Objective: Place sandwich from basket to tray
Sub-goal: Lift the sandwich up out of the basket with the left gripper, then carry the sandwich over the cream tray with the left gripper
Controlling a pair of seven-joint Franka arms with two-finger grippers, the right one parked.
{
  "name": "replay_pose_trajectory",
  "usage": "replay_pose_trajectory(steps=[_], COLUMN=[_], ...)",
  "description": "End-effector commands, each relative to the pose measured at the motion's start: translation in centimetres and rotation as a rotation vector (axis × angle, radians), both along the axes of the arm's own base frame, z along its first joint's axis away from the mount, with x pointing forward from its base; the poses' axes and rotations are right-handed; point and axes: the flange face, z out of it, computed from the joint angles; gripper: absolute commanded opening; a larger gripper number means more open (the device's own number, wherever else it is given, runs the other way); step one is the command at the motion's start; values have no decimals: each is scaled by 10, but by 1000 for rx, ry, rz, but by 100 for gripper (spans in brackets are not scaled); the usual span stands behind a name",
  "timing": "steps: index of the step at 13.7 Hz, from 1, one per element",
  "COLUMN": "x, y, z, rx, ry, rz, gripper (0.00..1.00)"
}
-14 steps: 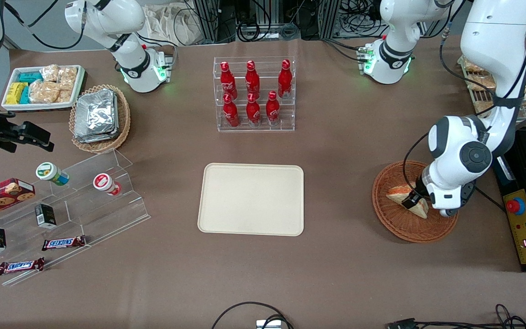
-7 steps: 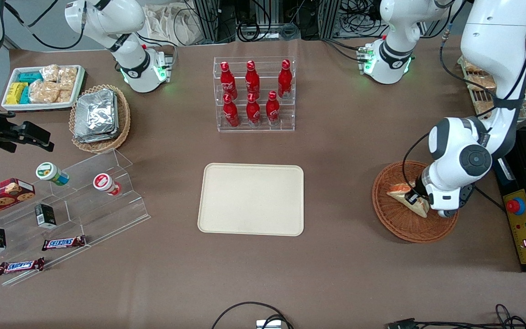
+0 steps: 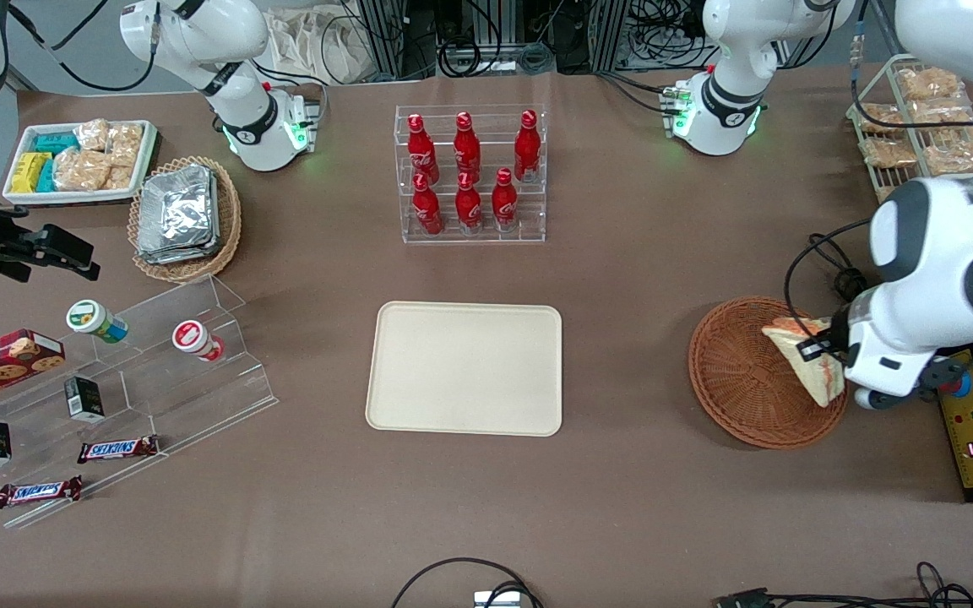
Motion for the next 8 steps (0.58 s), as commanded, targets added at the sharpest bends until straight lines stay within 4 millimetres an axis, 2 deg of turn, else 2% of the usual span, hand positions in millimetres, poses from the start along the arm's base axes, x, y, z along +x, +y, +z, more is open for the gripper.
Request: replay_pose_trajectory(steps=[1, 4, 6, 8], x=[12, -1, -16, -34], y=[-28, -103, -162, -224], z=[40, 75, 72, 62], rx=[-41, -77, -89, -90], ry=[-26, -40, -33, -31], rz=[-200, -369, -460, -446], gripper=[0, 0, 0, 0])
